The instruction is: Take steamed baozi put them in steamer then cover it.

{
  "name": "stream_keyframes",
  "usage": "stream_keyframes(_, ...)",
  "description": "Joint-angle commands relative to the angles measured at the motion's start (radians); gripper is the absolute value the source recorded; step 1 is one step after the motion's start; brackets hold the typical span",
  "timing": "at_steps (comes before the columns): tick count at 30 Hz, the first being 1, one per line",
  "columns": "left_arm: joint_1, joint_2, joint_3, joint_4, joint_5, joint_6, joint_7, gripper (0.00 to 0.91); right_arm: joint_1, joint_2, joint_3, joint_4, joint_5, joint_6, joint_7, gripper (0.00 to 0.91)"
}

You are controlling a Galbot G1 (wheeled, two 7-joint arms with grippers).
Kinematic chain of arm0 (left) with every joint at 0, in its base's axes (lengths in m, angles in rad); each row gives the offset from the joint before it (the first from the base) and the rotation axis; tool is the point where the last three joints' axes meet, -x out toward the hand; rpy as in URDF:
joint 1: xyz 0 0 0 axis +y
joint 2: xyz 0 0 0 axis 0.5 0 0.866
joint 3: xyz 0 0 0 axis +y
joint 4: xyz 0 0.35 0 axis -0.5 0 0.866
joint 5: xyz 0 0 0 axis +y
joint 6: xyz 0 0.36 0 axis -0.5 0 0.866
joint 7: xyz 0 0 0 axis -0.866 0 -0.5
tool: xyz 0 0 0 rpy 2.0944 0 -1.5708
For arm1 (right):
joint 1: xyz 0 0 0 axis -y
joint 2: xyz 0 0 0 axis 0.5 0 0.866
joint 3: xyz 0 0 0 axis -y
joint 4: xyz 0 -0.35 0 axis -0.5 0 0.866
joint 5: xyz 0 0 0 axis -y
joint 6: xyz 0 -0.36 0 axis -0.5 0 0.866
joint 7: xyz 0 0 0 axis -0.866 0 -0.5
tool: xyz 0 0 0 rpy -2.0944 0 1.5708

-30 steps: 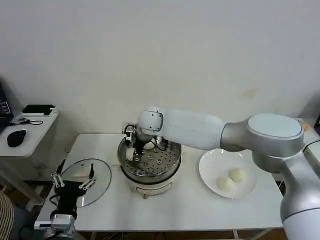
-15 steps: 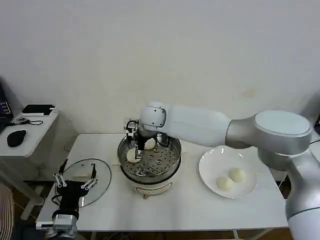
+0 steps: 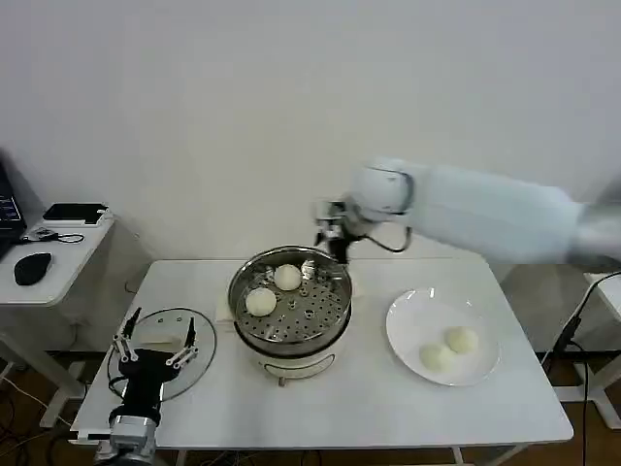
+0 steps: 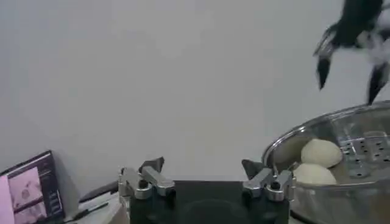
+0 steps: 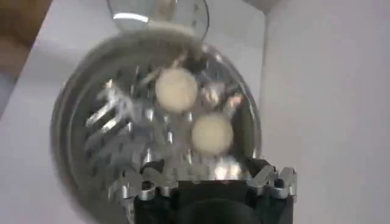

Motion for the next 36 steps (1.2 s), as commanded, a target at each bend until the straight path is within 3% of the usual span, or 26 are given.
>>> stream_keyframes(1,0.004,-0.002,0.033,0.008,0.024,0.000,-0.001,0.907,-0.112,-0.459,0.044,0.203,-0.290,0.128,-0.092,0.907)
stream_keyframes(9,0.002,-0.010,0.062,0.024,0.058,0.003,-0.003,0.907,-0.571,-0.562,0.397,0.164,-0.444,0.231,-0.107,0.907)
stream_keyframes(14,0.004,-0.008,0.055,0.029,0.060,0.005,-0.002,0.907,-0.768,-0.556,0.509,0.137,-0.498,0.235,-0.109,0.907)
stream_keyframes(36,0.016,-0.013,0.023,0.041,0.054,0.001,-0.002,0.907,-0.810,-0.329,0.515,-0.054,-0.514,0.187,-0.065,0.907)
